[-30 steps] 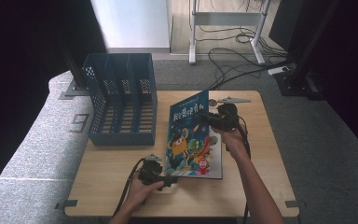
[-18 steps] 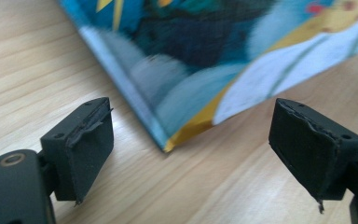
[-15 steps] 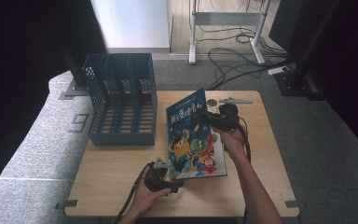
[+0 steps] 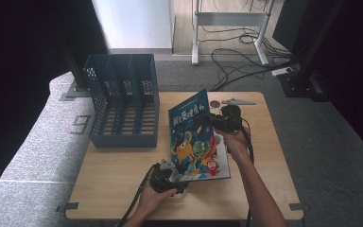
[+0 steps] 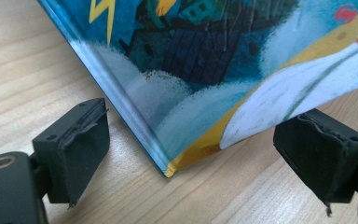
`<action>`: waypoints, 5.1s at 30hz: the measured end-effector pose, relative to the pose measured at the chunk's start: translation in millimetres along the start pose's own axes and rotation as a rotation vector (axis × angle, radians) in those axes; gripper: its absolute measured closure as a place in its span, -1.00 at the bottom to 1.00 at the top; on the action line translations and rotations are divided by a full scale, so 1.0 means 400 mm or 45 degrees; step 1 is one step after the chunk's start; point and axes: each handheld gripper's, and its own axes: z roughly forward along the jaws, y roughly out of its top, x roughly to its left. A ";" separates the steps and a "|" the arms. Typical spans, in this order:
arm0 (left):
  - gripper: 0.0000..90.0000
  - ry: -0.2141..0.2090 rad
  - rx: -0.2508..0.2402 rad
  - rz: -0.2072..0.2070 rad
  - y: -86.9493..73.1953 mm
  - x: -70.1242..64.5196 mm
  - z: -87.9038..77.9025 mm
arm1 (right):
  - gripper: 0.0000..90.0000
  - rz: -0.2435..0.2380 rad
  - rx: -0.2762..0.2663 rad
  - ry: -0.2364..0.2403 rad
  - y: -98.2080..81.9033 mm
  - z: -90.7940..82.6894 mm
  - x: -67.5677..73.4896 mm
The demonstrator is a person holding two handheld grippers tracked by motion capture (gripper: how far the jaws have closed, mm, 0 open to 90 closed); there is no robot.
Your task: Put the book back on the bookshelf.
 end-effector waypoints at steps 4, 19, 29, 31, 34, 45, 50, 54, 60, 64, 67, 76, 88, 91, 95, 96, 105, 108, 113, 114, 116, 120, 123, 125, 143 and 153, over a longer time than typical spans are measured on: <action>-0.79 0.001 -0.001 -0.002 0.002 0.002 0.002 | 0.75 -0.021 -0.005 -0.001 0.003 -0.007 0.006; -0.79 -0.018 0.025 -0.056 0.032 0.044 0.018 | 0.76 -0.151 -0.103 -0.007 0.023 -0.059 0.034; -0.79 -0.016 0.021 -0.051 0.036 0.042 0.023 | 0.78 -0.141 -0.127 0.002 0.017 -0.064 0.029; -0.79 -0.011 0.022 -0.053 0.039 0.043 0.025 | 0.78 -0.141 -0.133 -0.002 0.017 -0.065 0.029; -0.79 -0.004 0.031 -0.050 0.046 0.043 0.030 | 0.78 -0.153 -0.151 -0.006 0.015 -0.071 0.032; -0.80 0.034 0.049 -0.027 0.060 0.040 0.042 | 0.79 -0.164 -0.221 0.011 -0.009 -0.101 0.028; -0.81 0.041 0.047 -0.018 0.059 0.038 0.043 | 0.79 -0.173 -0.232 0.015 -0.016 -0.109 0.029; -0.81 0.052 0.049 -0.011 0.059 0.035 0.044 | 0.79 -0.184 -0.242 0.014 -0.020 -0.114 0.033; -0.81 0.066 0.055 -0.001 0.058 0.031 0.044 | 0.79 -0.193 -0.253 0.025 -0.029 -0.126 0.031; -0.81 0.074 0.058 0.010 0.057 0.028 0.045 | 0.79 -0.207 -0.271 0.034 -0.040 -0.137 0.032; -0.81 0.081 0.061 0.016 0.056 0.026 0.045 | 0.79 -0.217 -0.285 0.033 -0.048 -0.146 0.038; -0.81 0.099 0.064 0.027 0.059 0.024 0.049 | 0.81 -0.215 -0.297 0.044 -0.060 -0.161 0.038; -0.81 0.126 0.085 0.022 0.091 0.034 0.070 | 0.83 -0.292 -0.295 0.066 -0.047 -0.166 0.061; -0.81 0.148 0.079 0.006 0.100 0.043 0.076 | 0.83 -0.289 -0.296 0.059 -0.048 -0.167 0.056; -0.80 0.164 0.081 0.003 0.105 0.050 0.077 | 0.83 -0.278 -0.304 0.063 -0.055 -0.170 0.038; -0.80 0.168 0.084 0.007 0.105 0.050 0.077 | 0.83 -0.277 -0.307 0.066 -0.057 -0.170 0.034; -0.72 0.195 0.075 0.014 0.098 0.054 0.070 | 0.84 -0.266 -0.332 0.089 -0.073 -0.181 0.024; -0.72 0.215 0.073 0.032 0.093 0.054 0.069 | 0.84 -0.260 -0.339 0.098 -0.080 -0.185 0.021; -0.72 0.224 0.072 0.054 0.086 0.053 0.066 | 0.85 -0.258 -0.359 0.107 -0.095 -0.195 0.022; -0.72 0.221 0.069 0.050 0.085 0.054 0.065 | 0.85 -0.255 -0.363 0.112 -0.098 -0.197 0.021; -0.72 0.217 0.065 0.046 0.084 0.056 0.063 | 0.85 -0.254 -0.370 0.119 -0.105 -0.202 0.020; -0.72 0.206 0.065 0.027 0.084 0.060 0.059 | 0.86 -0.260 -0.381 0.126 -0.120 -0.213 0.021; -0.71 0.198 0.064 0.008 0.084 0.066 0.054 | 0.86 -0.270 -0.384 0.130 -0.130 -0.222 0.023; -0.71 0.197 0.054 -0.002 0.083 0.069 0.051 | 0.86 -0.270 -0.383 0.133 -0.134 -0.226 0.023; -0.66 0.114 -0.072 0.023 0.100 0.063 0.005 | 0.82 -0.252 -0.364 0.141 -0.200 -0.275 -0.013; -0.67 0.108 -0.178 0.064 0.118 0.050 -0.013 | 0.80 -0.260 -0.360 0.146 -0.229 -0.289 -0.035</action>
